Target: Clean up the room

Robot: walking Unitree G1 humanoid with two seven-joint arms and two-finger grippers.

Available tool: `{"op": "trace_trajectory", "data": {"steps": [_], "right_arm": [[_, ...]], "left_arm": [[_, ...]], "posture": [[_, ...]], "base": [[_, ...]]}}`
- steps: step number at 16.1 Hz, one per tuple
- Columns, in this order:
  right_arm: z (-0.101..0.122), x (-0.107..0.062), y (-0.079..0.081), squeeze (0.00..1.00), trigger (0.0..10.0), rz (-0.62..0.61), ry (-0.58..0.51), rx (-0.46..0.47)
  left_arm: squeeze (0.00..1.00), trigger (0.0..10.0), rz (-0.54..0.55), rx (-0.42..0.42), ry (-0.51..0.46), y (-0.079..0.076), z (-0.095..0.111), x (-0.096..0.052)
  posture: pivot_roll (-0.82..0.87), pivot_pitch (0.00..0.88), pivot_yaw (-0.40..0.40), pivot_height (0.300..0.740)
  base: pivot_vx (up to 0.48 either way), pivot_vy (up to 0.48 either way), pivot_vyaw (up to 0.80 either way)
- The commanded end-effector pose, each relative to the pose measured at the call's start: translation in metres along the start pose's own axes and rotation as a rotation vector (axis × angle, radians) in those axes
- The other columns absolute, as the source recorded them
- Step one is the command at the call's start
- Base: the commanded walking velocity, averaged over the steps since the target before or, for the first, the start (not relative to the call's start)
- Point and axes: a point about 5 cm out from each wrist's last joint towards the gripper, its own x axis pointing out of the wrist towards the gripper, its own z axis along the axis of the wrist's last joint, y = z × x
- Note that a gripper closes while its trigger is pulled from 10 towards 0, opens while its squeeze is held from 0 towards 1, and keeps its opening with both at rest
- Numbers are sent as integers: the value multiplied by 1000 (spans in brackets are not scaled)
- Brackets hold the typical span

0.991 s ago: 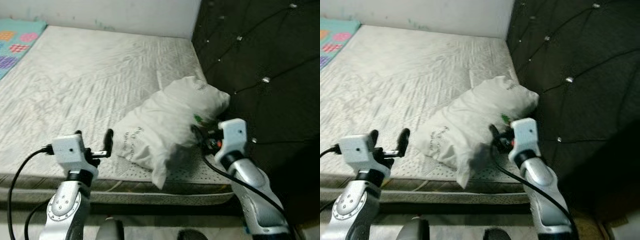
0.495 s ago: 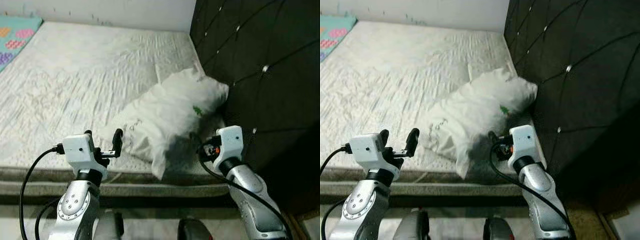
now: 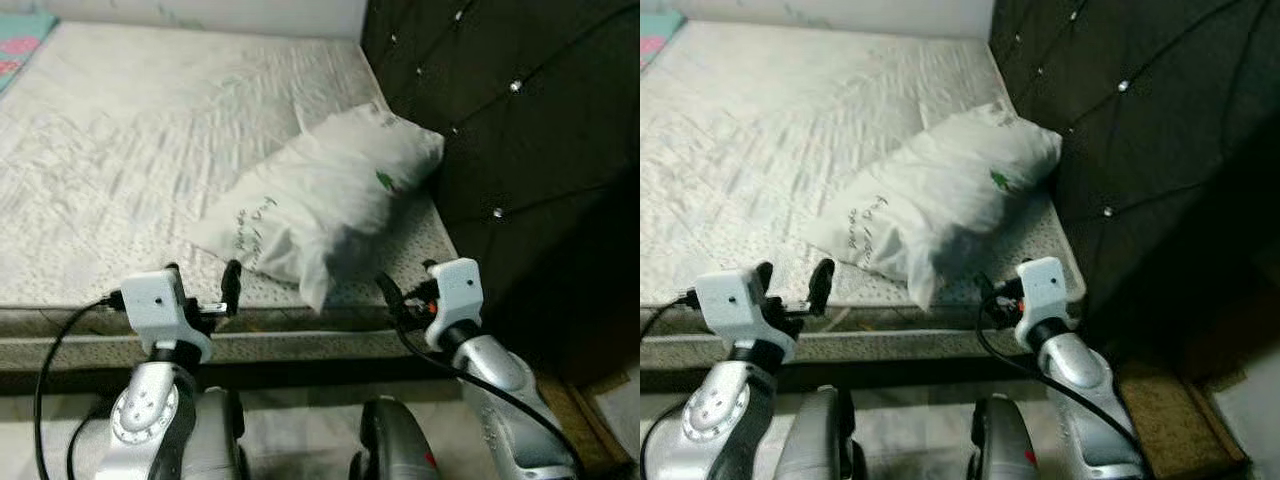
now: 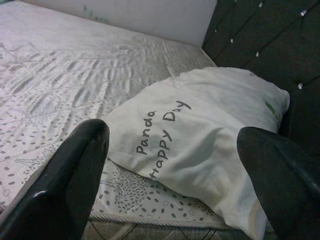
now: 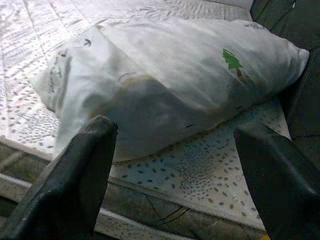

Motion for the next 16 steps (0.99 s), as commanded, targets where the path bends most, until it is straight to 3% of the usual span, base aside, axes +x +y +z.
{"op": "trace_trajectory", "data": {"steps": [1, 10, 16], "right_arm": [[1, 1, 2, 0, 10000, 20, -6, -9], [1, 3, 5, 0, 10000, 48, -22, -23], [1, 7, 7, 0, 10000, 68, -38, -19]], "left_arm": [[0, 10000, -19, 8, -13, -3, 3, 0], [0, 10000, -26, 0, -7, -6, 3, 3], [0, 10000, -11, 7, 3, -5, 1, 8]], "posture": [[-25, 145, -84, 596], [-27, 146, -81, 596], [-21, 140, -76, 583]], "base": [[322, 0, 0], [338, 0, 0], [0, 0, 0]]}}
